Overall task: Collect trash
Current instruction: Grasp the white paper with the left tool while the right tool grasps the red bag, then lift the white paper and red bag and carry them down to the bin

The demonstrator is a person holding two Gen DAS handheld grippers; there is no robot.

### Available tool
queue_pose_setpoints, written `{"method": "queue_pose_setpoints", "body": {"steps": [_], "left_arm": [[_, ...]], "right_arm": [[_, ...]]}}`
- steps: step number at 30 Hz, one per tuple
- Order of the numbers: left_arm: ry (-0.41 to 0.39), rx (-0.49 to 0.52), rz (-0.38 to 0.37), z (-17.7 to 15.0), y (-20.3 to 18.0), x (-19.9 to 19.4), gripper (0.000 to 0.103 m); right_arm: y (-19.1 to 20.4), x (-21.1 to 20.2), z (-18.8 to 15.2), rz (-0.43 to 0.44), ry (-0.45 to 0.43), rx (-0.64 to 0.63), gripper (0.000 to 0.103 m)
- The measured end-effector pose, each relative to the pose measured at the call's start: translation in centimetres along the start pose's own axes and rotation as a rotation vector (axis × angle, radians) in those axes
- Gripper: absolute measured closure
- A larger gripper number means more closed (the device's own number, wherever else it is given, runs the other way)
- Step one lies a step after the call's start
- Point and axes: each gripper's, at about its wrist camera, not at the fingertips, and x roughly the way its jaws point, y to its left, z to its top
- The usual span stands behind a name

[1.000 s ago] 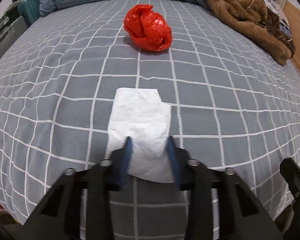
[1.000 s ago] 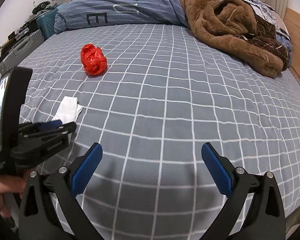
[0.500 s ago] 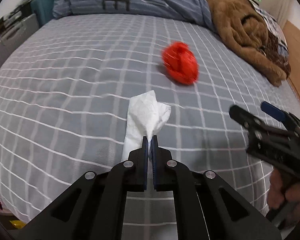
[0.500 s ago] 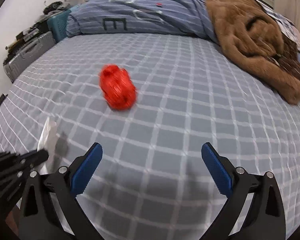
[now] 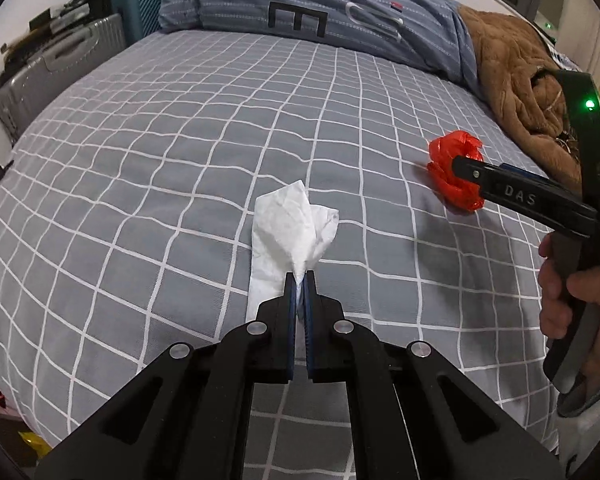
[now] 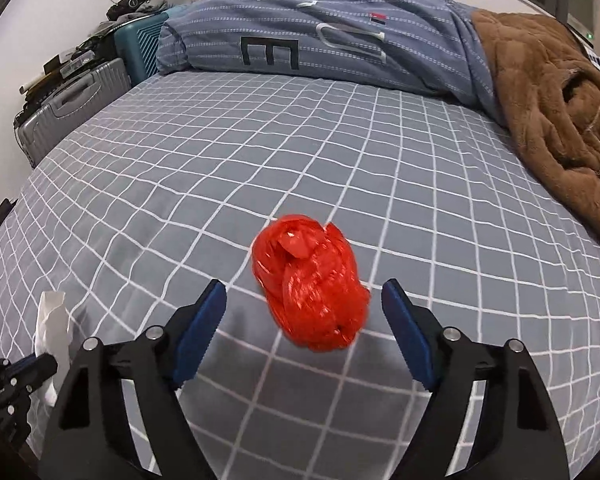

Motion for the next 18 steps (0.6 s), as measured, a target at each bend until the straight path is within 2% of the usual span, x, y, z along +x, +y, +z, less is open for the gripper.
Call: {"method": "queue_pose_setpoints", "body": {"steps": [2,3,6,9,18], "left_arm": [[0.002,0.005,-0.001,0.0,-0.1,0.1,0.1],[0.003,0.004,0.0,0.0,0.0,0.1,0.1],[0.002,0.004,-0.001,-0.2,0.1,-0.1,0.1],[0.001,0.001,0.0,-0.2,-0.1,-0.2,0.1],[-0.005,0.009,-0.005,-0.3,-0.9,-1.7,0.1]], "right_arm": [[0.2,0.7,0.1,0.0,0.008,0.001,0.036],[0.2,1.1,0.1,0.006,0.019,0.002,0.043],[0.5,1.6,0.1,-0.039,0.031,-0.003,0.079],[0.0,0.9,0.1,-0.017,0.014,0.022,0.092],[0.1,-1.7,-0.3,-0.015,-0.002,0.008,0.093]]}}
